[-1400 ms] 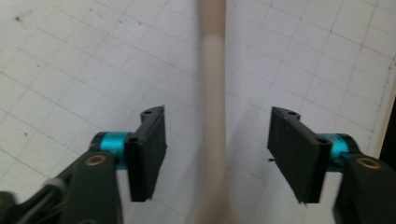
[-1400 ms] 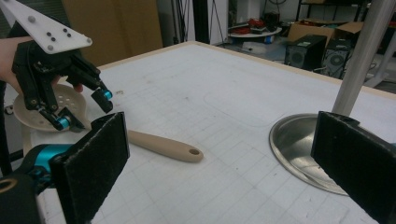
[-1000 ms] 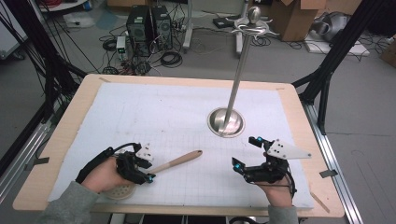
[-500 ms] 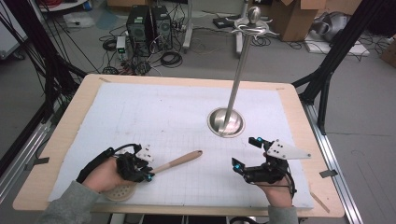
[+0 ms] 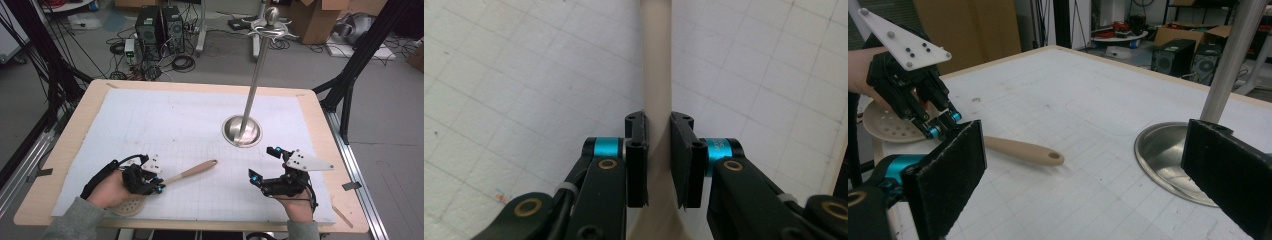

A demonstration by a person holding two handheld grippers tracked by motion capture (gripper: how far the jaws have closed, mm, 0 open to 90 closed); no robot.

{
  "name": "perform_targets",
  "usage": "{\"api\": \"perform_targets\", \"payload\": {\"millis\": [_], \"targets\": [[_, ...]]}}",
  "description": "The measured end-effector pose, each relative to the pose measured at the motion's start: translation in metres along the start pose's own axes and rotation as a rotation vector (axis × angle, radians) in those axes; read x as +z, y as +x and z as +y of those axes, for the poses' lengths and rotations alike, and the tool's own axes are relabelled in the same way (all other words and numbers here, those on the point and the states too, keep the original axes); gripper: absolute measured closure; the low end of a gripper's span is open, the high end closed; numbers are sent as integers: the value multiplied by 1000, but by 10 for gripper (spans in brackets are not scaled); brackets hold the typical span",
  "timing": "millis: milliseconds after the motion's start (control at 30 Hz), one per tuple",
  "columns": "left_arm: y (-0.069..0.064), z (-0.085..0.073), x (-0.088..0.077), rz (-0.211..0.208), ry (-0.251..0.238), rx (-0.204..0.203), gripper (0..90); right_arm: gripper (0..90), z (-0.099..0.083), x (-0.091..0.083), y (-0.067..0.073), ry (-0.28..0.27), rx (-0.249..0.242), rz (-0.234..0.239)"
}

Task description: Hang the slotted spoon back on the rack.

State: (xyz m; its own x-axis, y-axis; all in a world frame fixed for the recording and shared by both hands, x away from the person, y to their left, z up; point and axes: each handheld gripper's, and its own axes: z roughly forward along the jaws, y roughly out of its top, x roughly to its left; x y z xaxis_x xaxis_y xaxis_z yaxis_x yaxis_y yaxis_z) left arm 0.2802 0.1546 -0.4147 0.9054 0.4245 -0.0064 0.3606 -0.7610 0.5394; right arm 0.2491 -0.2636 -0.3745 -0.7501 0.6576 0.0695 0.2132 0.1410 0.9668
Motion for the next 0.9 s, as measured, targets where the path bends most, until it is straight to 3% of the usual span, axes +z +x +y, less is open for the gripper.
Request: {"api": "perform_targets", "payload": {"millis": [333, 667, 900], "targets": [[3, 8, -25, 19, -96, -28, 779, 31, 0, 1, 0, 1, 0, 3], [13, 23, -46, 26, -227, -88, 779, 31, 2, 3, 0, -5, 2, 13], [22, 33, -53, 20, -261, -114, 779, 31, 2, 1, -4, -18, 9, 9]]}}
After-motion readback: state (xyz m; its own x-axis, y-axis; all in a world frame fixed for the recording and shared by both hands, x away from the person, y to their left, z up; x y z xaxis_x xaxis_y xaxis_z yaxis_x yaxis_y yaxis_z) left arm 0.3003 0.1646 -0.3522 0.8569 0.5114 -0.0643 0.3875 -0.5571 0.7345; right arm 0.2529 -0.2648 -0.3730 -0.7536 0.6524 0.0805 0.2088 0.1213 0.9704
